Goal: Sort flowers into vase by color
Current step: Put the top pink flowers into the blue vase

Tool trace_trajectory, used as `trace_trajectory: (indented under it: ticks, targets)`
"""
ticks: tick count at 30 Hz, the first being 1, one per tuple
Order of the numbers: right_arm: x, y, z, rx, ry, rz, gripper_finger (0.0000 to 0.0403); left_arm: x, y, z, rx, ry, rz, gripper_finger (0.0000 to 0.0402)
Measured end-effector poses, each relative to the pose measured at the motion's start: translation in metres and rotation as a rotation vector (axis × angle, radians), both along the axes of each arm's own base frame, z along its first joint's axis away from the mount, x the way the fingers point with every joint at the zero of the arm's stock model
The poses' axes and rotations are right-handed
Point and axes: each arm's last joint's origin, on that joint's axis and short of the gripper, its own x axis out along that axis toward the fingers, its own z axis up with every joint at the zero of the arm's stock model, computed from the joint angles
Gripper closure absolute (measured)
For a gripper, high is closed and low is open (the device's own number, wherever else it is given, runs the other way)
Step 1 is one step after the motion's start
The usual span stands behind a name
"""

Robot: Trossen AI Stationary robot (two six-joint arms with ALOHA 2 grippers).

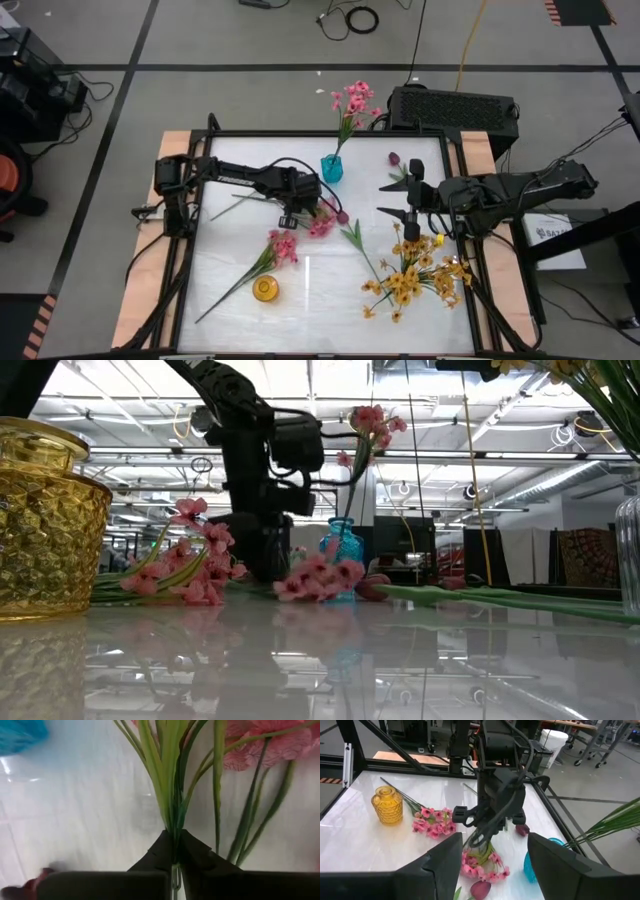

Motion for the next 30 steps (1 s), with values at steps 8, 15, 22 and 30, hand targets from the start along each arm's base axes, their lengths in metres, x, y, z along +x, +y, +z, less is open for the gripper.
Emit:
trace_trajectory:
  ticks: [8,15,22,30]
  targets:
    - [0.000,0.000,0.000,0.004,0.000,-0.002,0.0186,-0.003,-0.012,0.040,0.039,-0.047,-0.008,0.0379]
    - [0.000,0.000,0.000,-0.002,0.001,-0.005,0.0186,-0.024,-0.030,0.101,0.048,-0.220,-0.016,0.0378]
    - [0.002,0.000,0.005,0.007,-0.051,-0.003,0.0186,-0.050,-0.044,0.172,0.078,-0.589,-0.048,0.0378]
    - [0.005,0.001,0.015,-0.018,-0.149,0.011,0.0186,-0.069,-0.050,0.233,0.106,-1.038,-0.053,0.0378]
